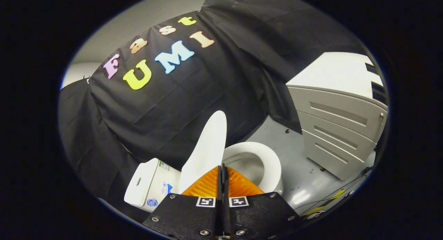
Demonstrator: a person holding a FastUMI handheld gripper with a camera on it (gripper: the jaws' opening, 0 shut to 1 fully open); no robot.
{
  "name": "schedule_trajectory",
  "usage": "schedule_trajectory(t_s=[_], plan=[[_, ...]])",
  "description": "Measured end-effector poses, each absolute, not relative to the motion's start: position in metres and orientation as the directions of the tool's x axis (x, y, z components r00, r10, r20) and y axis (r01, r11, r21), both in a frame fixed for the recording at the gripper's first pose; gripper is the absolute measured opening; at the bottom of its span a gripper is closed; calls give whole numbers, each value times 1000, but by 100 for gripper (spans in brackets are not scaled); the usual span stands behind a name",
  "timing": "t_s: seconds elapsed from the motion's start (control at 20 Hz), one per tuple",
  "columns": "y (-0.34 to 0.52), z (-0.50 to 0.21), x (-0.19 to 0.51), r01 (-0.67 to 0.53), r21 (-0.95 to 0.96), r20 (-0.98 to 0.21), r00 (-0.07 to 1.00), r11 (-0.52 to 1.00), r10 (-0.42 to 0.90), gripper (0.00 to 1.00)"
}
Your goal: Open the toilet lid.
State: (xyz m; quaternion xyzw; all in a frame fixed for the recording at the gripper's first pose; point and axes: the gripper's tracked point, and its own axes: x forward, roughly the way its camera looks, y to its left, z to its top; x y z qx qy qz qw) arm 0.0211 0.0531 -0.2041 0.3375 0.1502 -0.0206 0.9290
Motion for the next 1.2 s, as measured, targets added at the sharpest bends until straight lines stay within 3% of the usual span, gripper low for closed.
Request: schedule_trajectory(t_s=[1.2], plan=[[150,-76,22,-7,150,-216,976,989,39,0]])
